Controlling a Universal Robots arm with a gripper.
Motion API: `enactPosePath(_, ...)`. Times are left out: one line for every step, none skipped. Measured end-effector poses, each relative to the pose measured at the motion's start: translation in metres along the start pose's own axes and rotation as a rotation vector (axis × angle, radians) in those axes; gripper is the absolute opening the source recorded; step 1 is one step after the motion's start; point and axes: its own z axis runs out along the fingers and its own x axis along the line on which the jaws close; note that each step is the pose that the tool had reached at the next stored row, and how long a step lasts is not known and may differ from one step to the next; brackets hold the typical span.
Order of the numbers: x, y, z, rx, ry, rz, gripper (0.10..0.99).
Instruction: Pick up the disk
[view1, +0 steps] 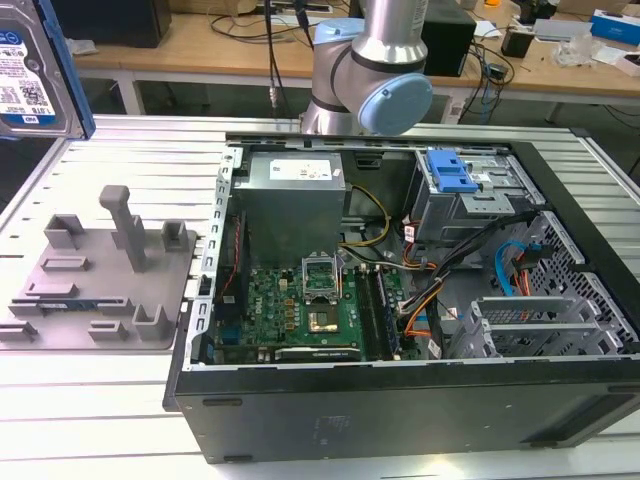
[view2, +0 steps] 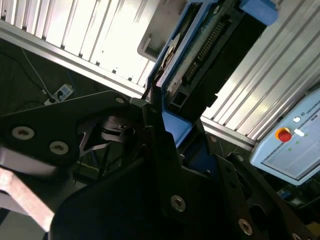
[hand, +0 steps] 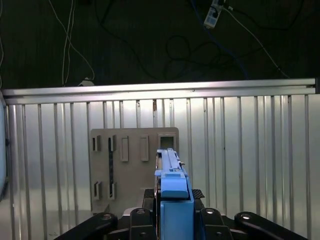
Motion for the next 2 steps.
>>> enactPosePath(0.0, 0.0, 0.0, 0.0, 0.0, 0.0, 0.365)
enactPosePath(0.0, 0.0, 0.0, 0.0, 0.0, 0.0, 0.365)
